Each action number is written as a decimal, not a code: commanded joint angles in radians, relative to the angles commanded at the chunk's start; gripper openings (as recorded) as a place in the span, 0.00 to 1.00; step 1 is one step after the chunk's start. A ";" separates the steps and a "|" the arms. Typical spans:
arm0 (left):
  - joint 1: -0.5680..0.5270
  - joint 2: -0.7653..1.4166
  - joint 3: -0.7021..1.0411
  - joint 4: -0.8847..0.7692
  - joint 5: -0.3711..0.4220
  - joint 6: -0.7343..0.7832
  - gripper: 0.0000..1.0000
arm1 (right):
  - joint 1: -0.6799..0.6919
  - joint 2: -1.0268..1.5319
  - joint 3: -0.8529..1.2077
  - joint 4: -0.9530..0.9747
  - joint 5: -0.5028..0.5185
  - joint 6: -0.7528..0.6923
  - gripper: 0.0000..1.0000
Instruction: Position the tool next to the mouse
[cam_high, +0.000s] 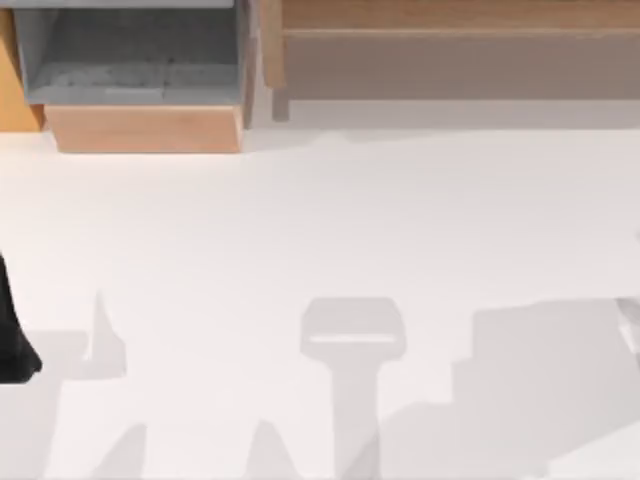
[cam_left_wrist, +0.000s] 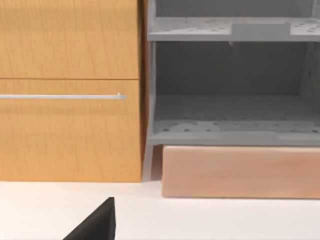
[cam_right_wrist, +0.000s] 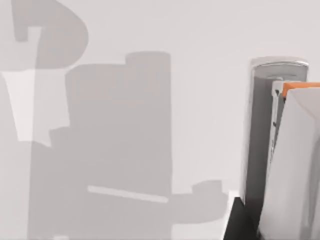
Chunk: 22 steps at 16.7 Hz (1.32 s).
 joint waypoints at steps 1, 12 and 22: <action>0.000 0.000 0.000 0.000 0.000 0.000 1.00 | -0.002 -0.002 0.002 0.009 0.001 0.002 0.00; 0.000 0.000 0.000 0.000 0.000 0.000 1.00 | -0.018 -0.007 0.000 0.092 0.001 0.016 0.00; 0.000 0.000 0.000 0.000 0.000 0.000 1.00 | -0.018 0.062 -0.070 0.105 0.000 0.019 0.00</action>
